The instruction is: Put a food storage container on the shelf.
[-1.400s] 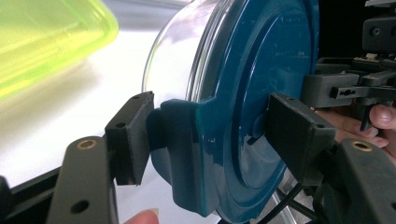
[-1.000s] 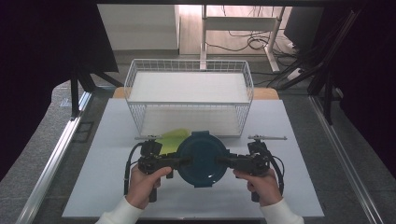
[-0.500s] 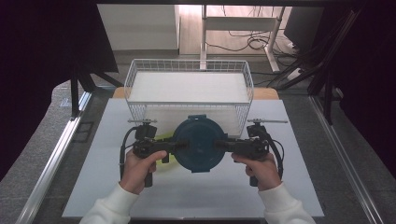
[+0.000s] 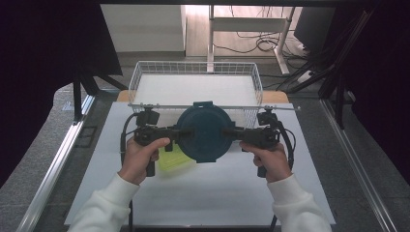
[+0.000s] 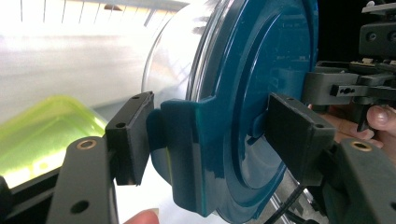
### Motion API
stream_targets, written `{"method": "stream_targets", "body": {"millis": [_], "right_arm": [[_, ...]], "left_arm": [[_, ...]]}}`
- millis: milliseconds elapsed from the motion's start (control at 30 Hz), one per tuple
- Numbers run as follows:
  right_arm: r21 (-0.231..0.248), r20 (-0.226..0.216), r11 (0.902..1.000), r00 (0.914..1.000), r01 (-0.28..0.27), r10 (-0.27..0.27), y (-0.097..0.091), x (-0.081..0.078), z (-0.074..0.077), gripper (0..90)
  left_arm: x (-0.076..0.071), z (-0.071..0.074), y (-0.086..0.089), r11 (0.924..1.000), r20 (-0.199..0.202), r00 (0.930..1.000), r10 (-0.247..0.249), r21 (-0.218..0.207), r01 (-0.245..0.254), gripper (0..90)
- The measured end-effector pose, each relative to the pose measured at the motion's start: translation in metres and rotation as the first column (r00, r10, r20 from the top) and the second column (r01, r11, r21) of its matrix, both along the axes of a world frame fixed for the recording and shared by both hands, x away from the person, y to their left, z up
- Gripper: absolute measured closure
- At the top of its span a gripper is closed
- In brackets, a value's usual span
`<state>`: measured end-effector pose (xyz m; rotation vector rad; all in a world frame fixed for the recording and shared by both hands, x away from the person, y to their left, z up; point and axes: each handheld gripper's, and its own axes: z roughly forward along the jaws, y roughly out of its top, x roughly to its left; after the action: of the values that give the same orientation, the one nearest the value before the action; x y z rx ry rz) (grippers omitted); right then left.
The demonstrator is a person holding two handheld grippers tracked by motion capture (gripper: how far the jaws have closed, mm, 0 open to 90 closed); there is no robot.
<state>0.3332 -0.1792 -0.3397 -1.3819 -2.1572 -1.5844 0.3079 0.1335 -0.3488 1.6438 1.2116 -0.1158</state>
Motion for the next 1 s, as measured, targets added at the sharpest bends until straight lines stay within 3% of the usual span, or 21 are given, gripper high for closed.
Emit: {"method": "stream_targets", "body": {"millis": [500,1000], "right_arm": [[-0.002,0.041,1.0,0.9991,-0.004,0.004,0.005,0.02,0.033,42.3],[0.007,0.052,0.9999,0.9986,-0.012,0.012,0.012,0.043,0.052,42.3]], "left_arm": [[0.018,0.027,0.007,0.9998,0.028,0.9996,0.005,-0.019,-0.004,34.5],[0.043,0.051,0.013,1.0,0.045,0.999,0.006,-0.006,-0.006,34.6]]}}
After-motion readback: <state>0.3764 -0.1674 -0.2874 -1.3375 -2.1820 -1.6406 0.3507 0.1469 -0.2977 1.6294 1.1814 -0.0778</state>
